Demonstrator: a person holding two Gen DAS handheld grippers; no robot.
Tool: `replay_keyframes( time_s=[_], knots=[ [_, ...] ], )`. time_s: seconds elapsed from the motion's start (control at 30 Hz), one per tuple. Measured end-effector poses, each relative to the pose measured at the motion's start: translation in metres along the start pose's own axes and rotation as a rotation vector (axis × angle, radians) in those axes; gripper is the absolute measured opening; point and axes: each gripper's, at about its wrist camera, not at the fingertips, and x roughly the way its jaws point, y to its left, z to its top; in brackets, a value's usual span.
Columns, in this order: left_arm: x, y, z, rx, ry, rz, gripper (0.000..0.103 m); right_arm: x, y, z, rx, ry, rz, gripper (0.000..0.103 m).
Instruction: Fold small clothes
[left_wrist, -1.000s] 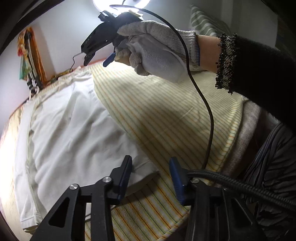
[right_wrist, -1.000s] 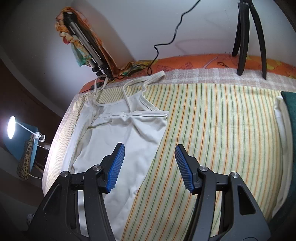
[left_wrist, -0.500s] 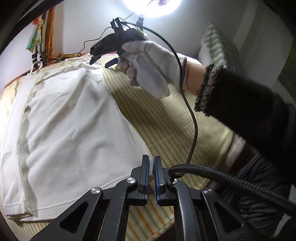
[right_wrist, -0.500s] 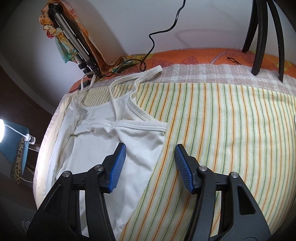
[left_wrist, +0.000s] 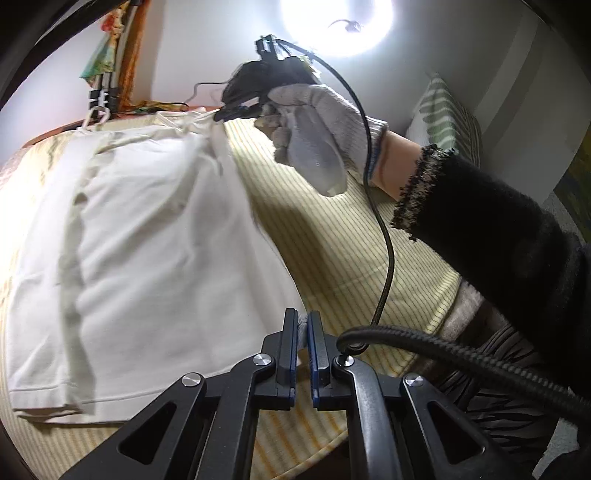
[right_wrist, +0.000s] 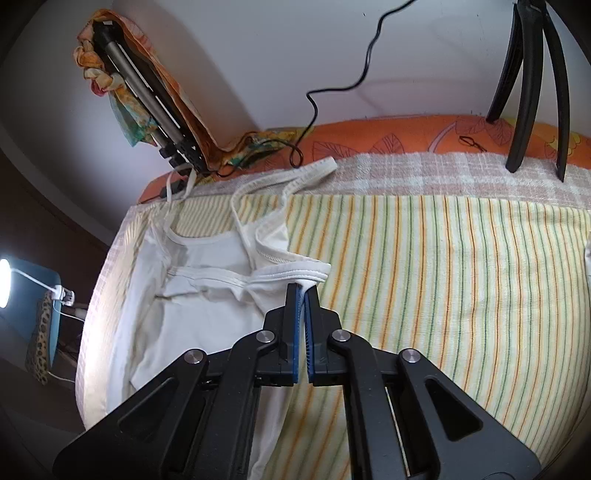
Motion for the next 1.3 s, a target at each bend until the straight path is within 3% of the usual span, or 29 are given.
replay_keyframes(
  time_s=[0.3, 0.73, 1.1, 1.23, 1.3],
  knots=[
    [-0.027, 0.036, -0.011, -0.084, -0.037, 0.032, 0.002, 0.003, 0.043, 0.008, -0.016, -0.017, 0.01, 0.004],
    [-0.054, 0.097, -0.037, -0.216, -0.042, 0.122, 0.002, 0.06, 0.103, 0.001, -0.093, 0.016, 0.002, 0.003],
    [-0.048, 0.099, -0.047, -0.202, 0.003, 0.138, 0.002, 0.093, 0.123, -0.011, -0.165, 0.064, -0.027, 0.004],
    [-0.05, 0.097, -0.046, -0.194, 0.004, 0.145, 0.027, 0.086, 0.118, -0.01, -0.144, 0.058, -0.012, 0.008],
    [-0.054, 0.095, -0.046, -0.173, -0.006, 0.158, 0.028, 0.072, 0.113, -0.008, -0.113, 0.041, 0.014, 0.015]
  ],
)
